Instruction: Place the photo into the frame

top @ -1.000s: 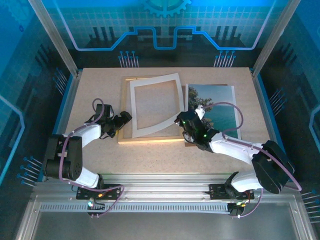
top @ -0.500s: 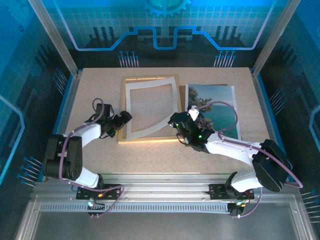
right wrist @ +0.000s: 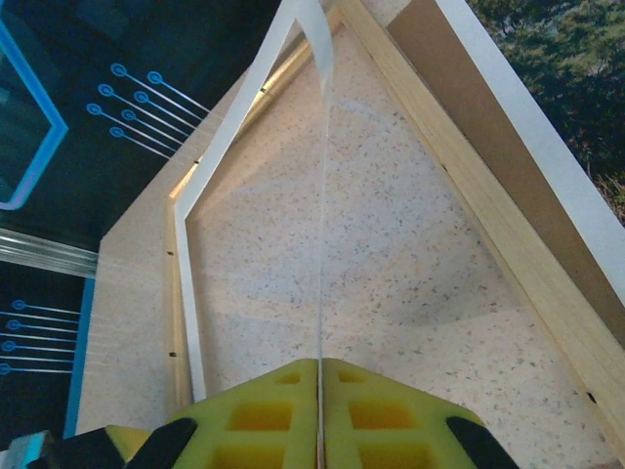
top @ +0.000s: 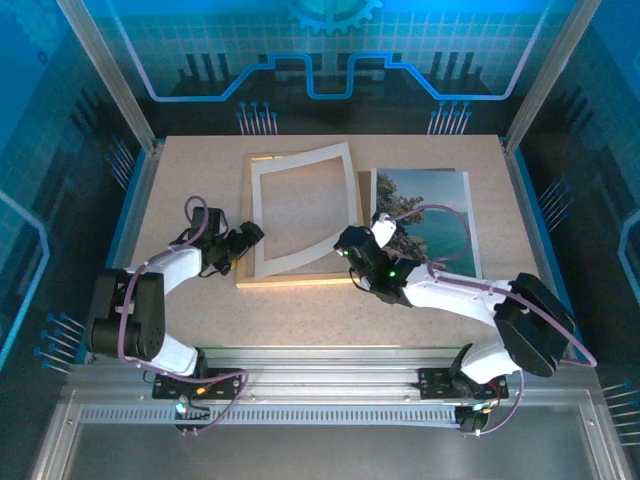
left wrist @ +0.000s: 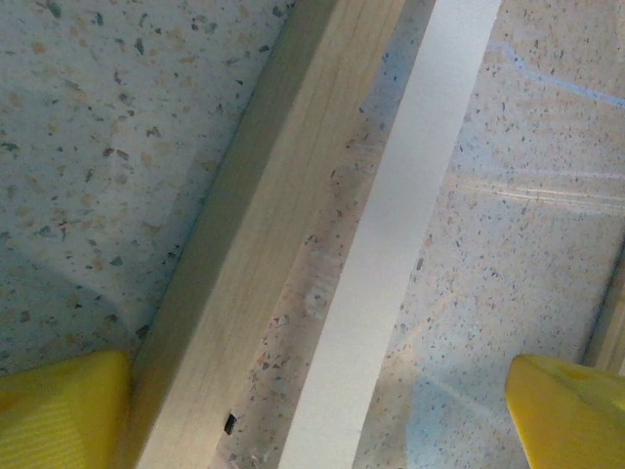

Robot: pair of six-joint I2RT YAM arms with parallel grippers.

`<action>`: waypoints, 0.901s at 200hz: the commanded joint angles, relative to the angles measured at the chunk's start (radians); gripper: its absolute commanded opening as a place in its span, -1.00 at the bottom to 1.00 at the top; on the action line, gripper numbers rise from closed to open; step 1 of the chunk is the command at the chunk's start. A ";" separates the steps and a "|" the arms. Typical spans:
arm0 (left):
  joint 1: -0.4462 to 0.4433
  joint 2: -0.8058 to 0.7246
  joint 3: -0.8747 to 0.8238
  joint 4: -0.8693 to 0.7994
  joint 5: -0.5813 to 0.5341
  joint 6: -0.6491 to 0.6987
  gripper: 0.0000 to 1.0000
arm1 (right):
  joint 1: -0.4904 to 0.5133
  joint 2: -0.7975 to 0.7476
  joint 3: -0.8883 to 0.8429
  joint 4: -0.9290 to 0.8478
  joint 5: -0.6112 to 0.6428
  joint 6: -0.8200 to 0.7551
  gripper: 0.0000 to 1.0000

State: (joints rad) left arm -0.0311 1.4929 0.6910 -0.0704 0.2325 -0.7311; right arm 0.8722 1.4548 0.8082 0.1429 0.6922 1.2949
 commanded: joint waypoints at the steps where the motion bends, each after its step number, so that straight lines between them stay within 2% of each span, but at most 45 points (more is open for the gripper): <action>1: -0.012 -0.010 0.007 -0.001 0.025 0.002 0.98 | 0.011 0.014 0.022 0.026 0.044 0.017 -0.80; 20: -0.013 -0.014 0.008 -0.011 0.020 0.009 0.98 | 0.009 0.006 0.007 0.037 0.035 0.003 -0.70; 71: -0.012 -0.018 0.011 -0.014 0.012 0.011 0.98 | -0.038 -0.085 -0.096 0.019 -0.059 -0.010 -0.03; 115: -0.012 -0.021 0.022 -0.023 0.002 0.016 0.98 | -0.041 -0.153 -0.092 -0.173 -0.057 -0.043 0.11; 139: -0.012 -0.023 0.031 -0.032 -0.009 0.021 0.98 | -0.075 -0.202 -0.115 -0.232 -0.067 -0.073 0.31; 144: -0.012 -0.023 0.034 -0.035 -0.011 0.022 0.98 | -0.089 -0.208 -0.121 -0.226 -0.084 -0.095 0.39; 159: -0.012 -0.022 0.041 -0.042 -0.018 0.028 0.98 | -0.173 -0.206 -0.133 -0.174 -0.233 -0.204 0.40; 180: -0.006 -0.020 0.062 -0.067 -0.037 0.049 0.98 | -0.332 -0.139 -0.106 -0.147 -0.543 -0.299 0.40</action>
State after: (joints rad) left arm -0.0341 1.4929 0.7067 -0.0925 0.2211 -0.7235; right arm 0.6807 1.2644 0.6876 -0.0097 0.4587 1.1381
